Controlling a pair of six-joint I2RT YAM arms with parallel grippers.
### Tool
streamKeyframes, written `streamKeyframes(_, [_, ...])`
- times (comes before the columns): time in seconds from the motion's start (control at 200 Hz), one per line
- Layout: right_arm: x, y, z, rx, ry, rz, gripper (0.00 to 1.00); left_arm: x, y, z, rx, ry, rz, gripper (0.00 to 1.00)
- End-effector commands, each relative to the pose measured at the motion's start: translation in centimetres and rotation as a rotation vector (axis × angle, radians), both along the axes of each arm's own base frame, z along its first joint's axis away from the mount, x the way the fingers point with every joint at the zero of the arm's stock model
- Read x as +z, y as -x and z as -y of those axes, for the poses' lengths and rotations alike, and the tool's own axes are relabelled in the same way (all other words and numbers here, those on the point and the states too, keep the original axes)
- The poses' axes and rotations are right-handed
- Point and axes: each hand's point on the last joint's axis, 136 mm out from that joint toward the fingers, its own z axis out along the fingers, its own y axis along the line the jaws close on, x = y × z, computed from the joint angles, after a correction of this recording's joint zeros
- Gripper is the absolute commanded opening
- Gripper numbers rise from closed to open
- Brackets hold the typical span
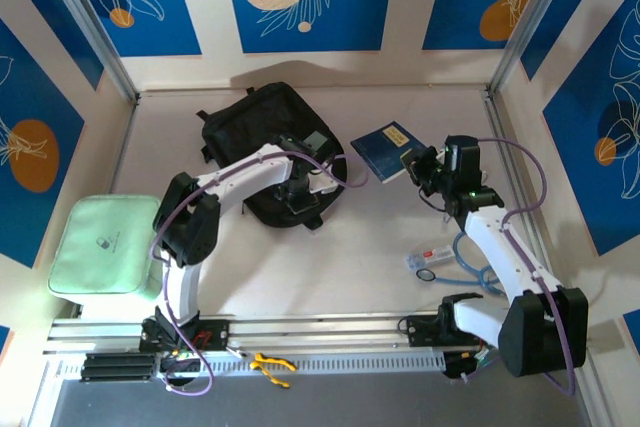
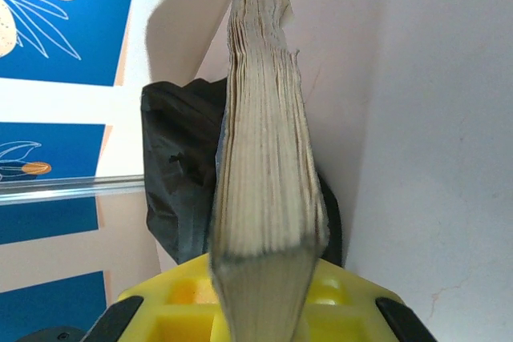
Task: Pack the student bag
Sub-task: Open the student bag at the top-center of the table, then place the book in the student bag.
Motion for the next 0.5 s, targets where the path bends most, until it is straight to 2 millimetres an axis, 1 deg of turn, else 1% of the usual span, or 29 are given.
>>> streamKeyframes(0.0, [0.8,0.6,0.9,-0.02,0.023,0.036,0.0,5.1,-1.7,0.2,0.025,0.063,0.165,0.0])
streamKeyframes(0.165, [1.3,1.3,2.7,-0.067,0.058,0.042,0.0,9.9,-4.3,-0.5,0.12,0.128,0.383,0.0])
streamKeyframes(0.27, [1.6,2.0,3.2,-0.064,0.081,0.046,0.0,13.3,-5.4,-0.6,0.176,0.209,0.515,0.0])
streamKeyframes(0.395, [1.9,2.9,2.2,0.006,0.079,0.039,0.0,16.7,-6.2,-0.4,0.226,0.326,0.636,0.0])
streamKeyframes(0.495, [1.8,3.9,0.5,0.056,0.042,0.003,0.0,18.9,-6.6,0.1,0.269,0.437,0.709,0.0])
